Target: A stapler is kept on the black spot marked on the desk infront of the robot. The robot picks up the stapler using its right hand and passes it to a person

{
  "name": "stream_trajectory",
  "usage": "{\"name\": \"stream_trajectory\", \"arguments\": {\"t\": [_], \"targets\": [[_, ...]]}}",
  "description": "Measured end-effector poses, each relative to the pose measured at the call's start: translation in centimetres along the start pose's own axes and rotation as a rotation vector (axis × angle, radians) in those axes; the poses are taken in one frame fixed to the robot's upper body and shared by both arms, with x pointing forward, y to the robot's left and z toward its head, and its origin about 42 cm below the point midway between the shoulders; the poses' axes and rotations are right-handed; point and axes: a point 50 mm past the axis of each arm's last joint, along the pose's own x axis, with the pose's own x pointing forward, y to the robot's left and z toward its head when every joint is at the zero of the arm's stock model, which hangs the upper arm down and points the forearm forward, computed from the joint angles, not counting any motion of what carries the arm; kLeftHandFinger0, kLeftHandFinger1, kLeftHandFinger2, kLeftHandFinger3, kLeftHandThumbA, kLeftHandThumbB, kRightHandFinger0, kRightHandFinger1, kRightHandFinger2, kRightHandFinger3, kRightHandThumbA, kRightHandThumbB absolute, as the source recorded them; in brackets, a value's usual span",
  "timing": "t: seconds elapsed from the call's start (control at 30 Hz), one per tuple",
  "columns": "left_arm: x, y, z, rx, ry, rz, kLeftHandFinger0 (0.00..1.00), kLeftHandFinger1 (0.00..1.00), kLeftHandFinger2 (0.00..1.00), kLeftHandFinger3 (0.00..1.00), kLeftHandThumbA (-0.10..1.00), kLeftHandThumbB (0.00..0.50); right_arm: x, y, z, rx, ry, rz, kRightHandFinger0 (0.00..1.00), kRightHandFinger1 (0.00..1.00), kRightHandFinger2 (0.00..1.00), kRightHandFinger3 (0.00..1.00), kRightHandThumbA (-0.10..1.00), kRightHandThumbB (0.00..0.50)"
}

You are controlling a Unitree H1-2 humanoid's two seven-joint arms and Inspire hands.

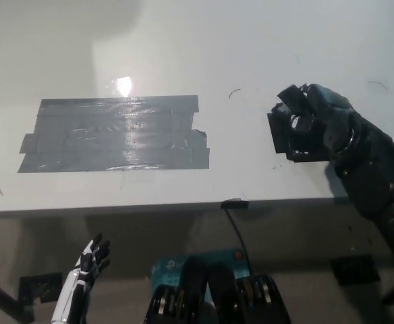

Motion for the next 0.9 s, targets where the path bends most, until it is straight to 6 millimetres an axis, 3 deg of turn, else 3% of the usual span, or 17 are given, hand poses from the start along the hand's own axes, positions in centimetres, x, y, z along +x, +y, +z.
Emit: {"name": "stream_trajectory", "arguments": {"t": [0.13, 0.2, 0.23, 0.3, 0.33, 0.4, 0.43, 0.5, 0.57, 0.6, 0.63, 0.67, 0.7, 0.77, 0.8, 0.87, 0.9], "targets": [[0.1, 0.0, 0.1, 0.001, -0.003, 0.000, 1.00, 1.00, 1.00, 1.00, 1.00, 0.468, -0.2, -0.1, -0.2, 0.026, -0.010, -0.009, 0.26, 0.82, 1.00, 0.79, -0.10, 0.180], [0.1, 0.0, 0.1, 0.002, -0.004, 0.000, 1.00, 1.00, 1.00, 1.00, 1.00, 0.468, -0.4, -0.3, -0.6, 0.074, -0.018, -0.015, 0.17, 0.72, 1.00, 0.84, -0.10, 0.180], [0.2, 0.0, 0.1, 0.002, -0.004, 0.000, 1.00, 1.00, 1.00, 1.00, 1.00, 0.472, -0.5, -0.5, -0.8, 0.109, -0.027, -0.016, 0.15, 0.60, 0.89, 0.86, -0.10, 0.174], [0.2, 0.0, 0.1, 0.002, -0.004, -0.001, 1.00, 1.00, 1.00, 1.00, 1.00, 0.474, -0.7, -1.0, -1.5, 0.207, -0.031, -0.015, 0.07, 0.51, 0.82, 0.90, -0.10, 0.169], [0.2, 0.0, 0.1, 0.002, -0.004, 0.000, 1.00, 1.00, 1.00, 1.00, 1.00, 0.475, -0.8, -1.4, -1.8, 0.254, -0.031, -0.013, 0.01, 0.42, 0.72, 0.85, -0.07, 0.155], [0.2, 0.0, 0.1, 0.002, -0.003, -0.001, 1.00, 1.00, 1.00, 1.00, 1.00, 0.476, -0.9, -2.1, -2.3, 0.344, -0.030, -0.009, 0.01, 0.46, 0.79, 0.95, -0.10, 0.154], [0.2, 0.0, 0.1, 0.002, -0.003, -0.001, 1.00, 1.00, 1.00, 1.00, 1.00, 0.479, -0.9, -2.3, -2.7, 0.387, -0.028, -0.001, 0.00, 0.41, 0.75, 0.80, -0.10, 0.155], [0.2, 0.0, 0.1, 0.002, -0.003, -0.001, 1.00, 1.00, 1.00, 1.00, 1.00, 0.475, -0.9, -2.6, -3.3, 0.480, -0.024, 0.010, 0.00, 0.26, 0.63, 0.75, -0.10, 0.170], [0.2, 0.0, 0.1, 0.002, -0.002, -0.001, 1.00, 1.00, 1.00, 1.00, 1.00, 0.469, -0.9, -2.9, -3.9, 0.577, -0.025, 0.026, 0.00, 0.15, 0.59, 1.00, -0.10, 0.179], [0.2, 0.0, 0.1, 0.002, -0.001, -0.001, 1.00, 1.00, 1.00, 1.00, 1.00, 0.469, -0.9, -3.0, -4.0, 0.609, -0.026, 0.032, 0.00, 0.11, 0.58, 1.00, -0.10, 0.183], [0.2, 0.0, 0.1, 0.002, 0.000, -0.001, 1.00, 1.00, 1.00, 1.00, 1.00, 0.467, -0.9, -3.1, -4.3, 0.653, -0.029, 0.040, 0.00, 0.08, 0.58, 0.97, -0.10, 0.167], [0.2, 0.0, 0.0, 0.002, 0.000, -0.001, 1.00, 1.00, 1.00, 1.00, 1.00, 0.464, -0.9, -3.1, -4.4, 0.667, -0.030, 0.044, 0.00, 0.07, 0.58, 0.81, -0.10, 0.143], [0.2, 0.0, 0.0, 0.002, 0.001, -0.001, 1.00, 1.00, 1.00, 1.00, 1.00, 0.465, -0.9, -3.2, -4.5, 0.702, -0.034, 0.053, 0.00, 0.07, 0.59, 0.75, -0.10, 0.138], [0.2, 0.0, 0.0, 0.002, 0.003, -0.001, 1.00, 1.00, 1.00, 1.00, 1.00, 0.464, -0.9, -3.2, -4.9, 0.765, -0.039, 0.070, 0.00, 0.08, 0.59, 0.73, -0.10, 0.106], [0.2, 0.0, 0.0, 0.002, 0.004, -0.001, 1.00, 1.00, 1.00, 1.00, 1.00, 0.469, -0.9, -3.2, -5.0, 0.782, -0.039, 0.075, 0.00, 0.09, 0.59, 0.69, -0.10, 0.139], [0.2, 0.0, -0.1, 0.002, 0.006, -0.001, 1.00, 1.00, 1.00, 1.00, 1.00, 0.478, -0.8, -3.1, -5.1, 0.812, -0.040, 0.087, 0.00, 0.14, 0.62, 0.56, -0.10, 0.140], [0.1, 0.0, -0.2, 0.002, 0.009, -0.001, 1.00, 1.00, 1.00, 1.00, 1.00, 0.478, -0.8, -3.0, -5.2, 0.839, -0.043, 0.101, 0.00, 0.14, 0.62, 0.57, -0.10, 0.142]]}}
